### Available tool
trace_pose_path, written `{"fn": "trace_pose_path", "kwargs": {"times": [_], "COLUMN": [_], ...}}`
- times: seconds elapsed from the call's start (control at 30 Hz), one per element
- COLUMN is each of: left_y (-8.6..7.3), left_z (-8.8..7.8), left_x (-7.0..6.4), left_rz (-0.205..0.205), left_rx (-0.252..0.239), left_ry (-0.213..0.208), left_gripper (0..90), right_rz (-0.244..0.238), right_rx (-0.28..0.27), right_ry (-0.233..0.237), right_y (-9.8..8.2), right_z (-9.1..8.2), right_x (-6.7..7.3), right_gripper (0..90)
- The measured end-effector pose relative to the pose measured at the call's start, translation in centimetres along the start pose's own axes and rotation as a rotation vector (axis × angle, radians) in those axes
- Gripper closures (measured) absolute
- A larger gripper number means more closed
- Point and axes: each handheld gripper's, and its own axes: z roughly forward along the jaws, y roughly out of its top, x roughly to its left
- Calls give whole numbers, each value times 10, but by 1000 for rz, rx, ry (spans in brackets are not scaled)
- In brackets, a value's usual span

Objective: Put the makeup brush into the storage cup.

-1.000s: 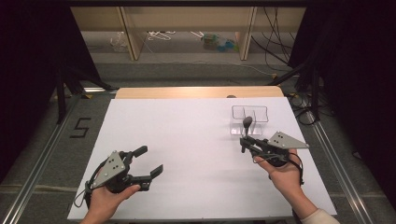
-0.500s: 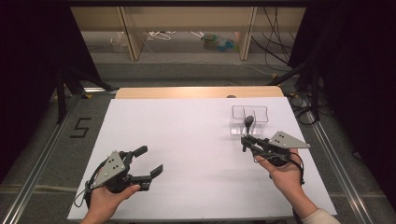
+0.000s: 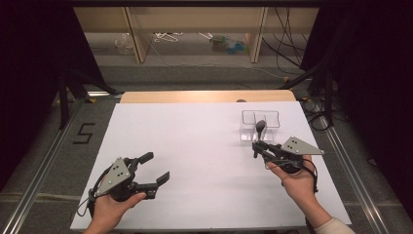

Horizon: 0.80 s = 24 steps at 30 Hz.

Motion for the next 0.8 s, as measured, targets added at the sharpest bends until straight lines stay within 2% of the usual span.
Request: {"fn": "trace_pose_path", "kwargs": {"times": [0.2,0.3,0.8], "left_y": [0,1,0], "left_z": [-1,-1,0], "left_x": [0,0,0], "left_rz": [3,5,5], "left_rx": [10,8,3], "left_ry": [4,5,2], "left_gripper": [163,163,163], "right_rz": [19,4,9], "right_rx": [1,-9,-16], "right_ry": [7,-5,-18], "right_y": [0,0,-1], "right_z": [0,0,0], "right_x": [0,-2,-3], "right_gripper": [794,794,794]}}
